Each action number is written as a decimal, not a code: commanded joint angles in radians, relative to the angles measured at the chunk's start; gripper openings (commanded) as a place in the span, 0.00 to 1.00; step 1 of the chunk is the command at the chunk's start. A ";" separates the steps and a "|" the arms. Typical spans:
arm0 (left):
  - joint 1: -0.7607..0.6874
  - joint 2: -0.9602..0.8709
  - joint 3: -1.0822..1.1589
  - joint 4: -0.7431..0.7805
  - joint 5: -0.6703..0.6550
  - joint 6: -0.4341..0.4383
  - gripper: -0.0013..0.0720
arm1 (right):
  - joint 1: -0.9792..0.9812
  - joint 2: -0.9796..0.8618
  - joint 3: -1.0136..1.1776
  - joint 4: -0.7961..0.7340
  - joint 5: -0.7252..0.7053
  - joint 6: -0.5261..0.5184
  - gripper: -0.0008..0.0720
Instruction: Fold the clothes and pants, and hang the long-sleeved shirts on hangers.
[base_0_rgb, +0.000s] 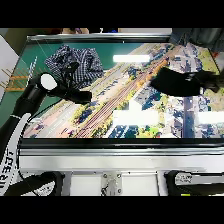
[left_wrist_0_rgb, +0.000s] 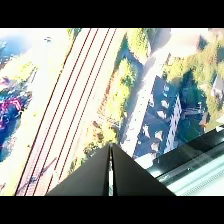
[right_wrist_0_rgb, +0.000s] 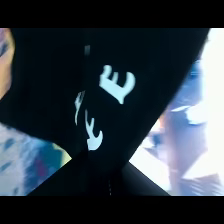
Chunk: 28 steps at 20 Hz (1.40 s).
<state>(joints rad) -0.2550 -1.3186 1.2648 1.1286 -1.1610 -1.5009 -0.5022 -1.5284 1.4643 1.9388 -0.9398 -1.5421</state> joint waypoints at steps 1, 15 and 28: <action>-0.001 0.000 0.000 0.000 0.000 0.000 0.03 | -0.157 0.023 -0.002 -0.163 -0.073 0.158 0.03; -0.001 0.000 0.000 0.000 -0.015 0.000 0.03 | -0.136 0.295 -0.528 -0.390 -0.188 0.321 0.03; -0.001 0.000 0.000 0.000 -0.047 0.000 0.03 | -0.066 0.648 -0.516 -0.170 -0.132 0.133 0.85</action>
<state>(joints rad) -0.2554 -1.3186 1.2648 1.1290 -1.2064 -1.5005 -0.6037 -1.0046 0.9428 1.6196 -1.1046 -1.3037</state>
